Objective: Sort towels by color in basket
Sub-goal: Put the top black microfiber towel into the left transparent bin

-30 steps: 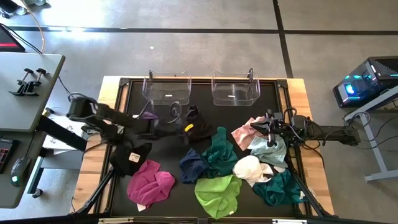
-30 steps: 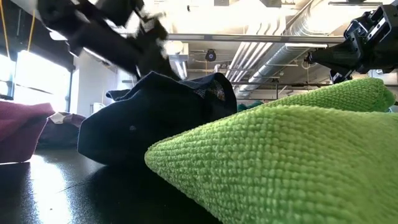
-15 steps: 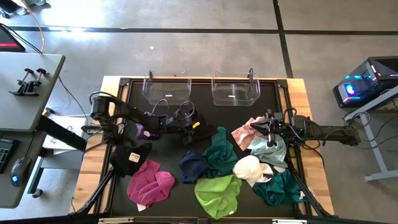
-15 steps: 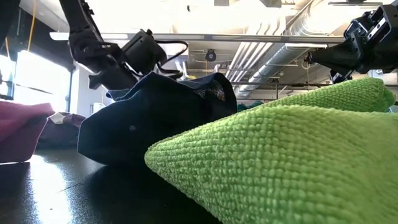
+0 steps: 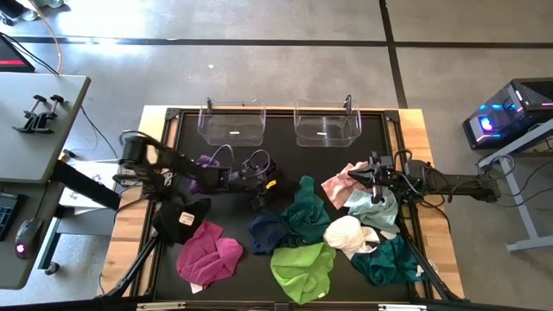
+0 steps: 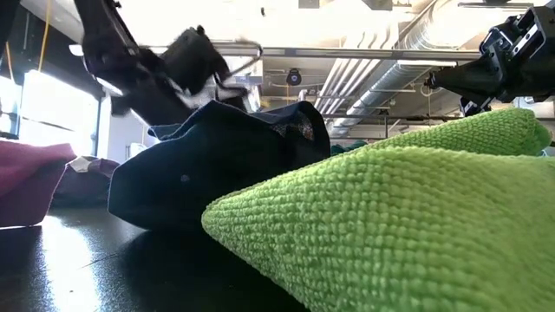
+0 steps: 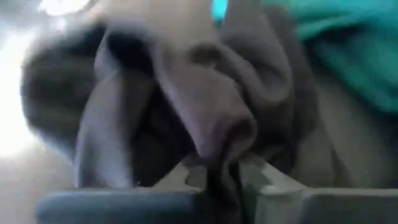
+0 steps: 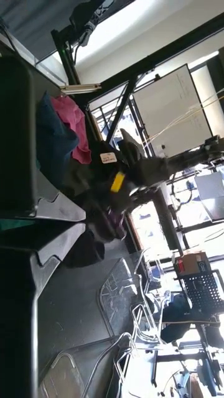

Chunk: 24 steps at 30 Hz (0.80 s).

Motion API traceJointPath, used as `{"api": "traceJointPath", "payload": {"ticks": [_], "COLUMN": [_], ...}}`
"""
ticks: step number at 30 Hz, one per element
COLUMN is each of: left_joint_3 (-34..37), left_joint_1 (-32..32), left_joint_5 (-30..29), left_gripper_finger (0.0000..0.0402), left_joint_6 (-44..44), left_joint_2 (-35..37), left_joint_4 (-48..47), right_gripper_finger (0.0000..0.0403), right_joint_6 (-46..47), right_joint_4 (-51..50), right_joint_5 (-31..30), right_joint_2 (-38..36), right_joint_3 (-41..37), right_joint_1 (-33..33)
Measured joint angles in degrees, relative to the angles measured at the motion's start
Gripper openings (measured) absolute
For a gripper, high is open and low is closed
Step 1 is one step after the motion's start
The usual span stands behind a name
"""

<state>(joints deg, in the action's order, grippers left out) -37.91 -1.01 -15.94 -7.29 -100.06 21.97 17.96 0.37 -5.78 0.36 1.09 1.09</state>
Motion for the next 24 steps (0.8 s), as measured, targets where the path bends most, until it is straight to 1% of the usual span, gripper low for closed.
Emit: {"api": "traceJointPath", "payload": {"ticks": [1,3,5,8,11,13,16,18,21,24], "left_joint_3": [0.00,-0.13,-0.13,-0.11,-0.16,-0.15,-0.17,-0.17,-0.17,-0.17], "left_joint_1": [-0.55,-1.72,-2.86,-3.68,-2.33,-0.20,5.08,9.54,16.59,23.70], "left_joint_5": [-0.80,-4.12,-8.99,-16.86,-23.88,-26.40,-26.15,-23.99,-18.63,-14.56], "left_gripper_finger": [0.0012,0.0020,0.0023,0.0014,0.0005,0.0004,0.0004,0.0004,0.0003,0.0004], "left_joint_6": [0.06,1.11,3.39,7.17,11.72,14.42,15.54,15.54,15.65,15.94], "left_joint_2": [2.75,8.94,15.27,24.60,32.76,36.96,41.74,43.42,43.75,41.32], "left_joint_4": [-1.48,-4.23,-8.56,-13.03,-15.27,-17.00,-19.19,-21.53,-23.74,-23.68], "right_gripper_finger": [0.0002,0.0002,0.0002,0.0002,0.0002,0.0002,0.0002,0.0002,0.0002,0.0002], "right_joint_6": [0.00,0.00,0.01,0.01,0.01,0.01,0.01,0.01,0.01,0.00], "right_joint_4": [0.01,0.00,0.01,0.01,0.01,0.01,0.01,-0.01,-0.01,0.00], "right_joint_5": [0.00,0.00,0.00,0.00,0.00,0.00,0.00,0.00,0.00,0.00], "right_joint_2": [0.00,0.00,0.00,-0.02,-0.02,-0.02,-0.02,-0.02,-0.02,-0.02], "right_joint_3": [0.00,0.00,0.00,0.00,0.01,0.00,0.00,-0.01,-0.01,0.00], "right_joint_1": [0.00,0.00,0.02,0.01,0.02,0.01,0.00,0.01,0.02,-0.01]}}
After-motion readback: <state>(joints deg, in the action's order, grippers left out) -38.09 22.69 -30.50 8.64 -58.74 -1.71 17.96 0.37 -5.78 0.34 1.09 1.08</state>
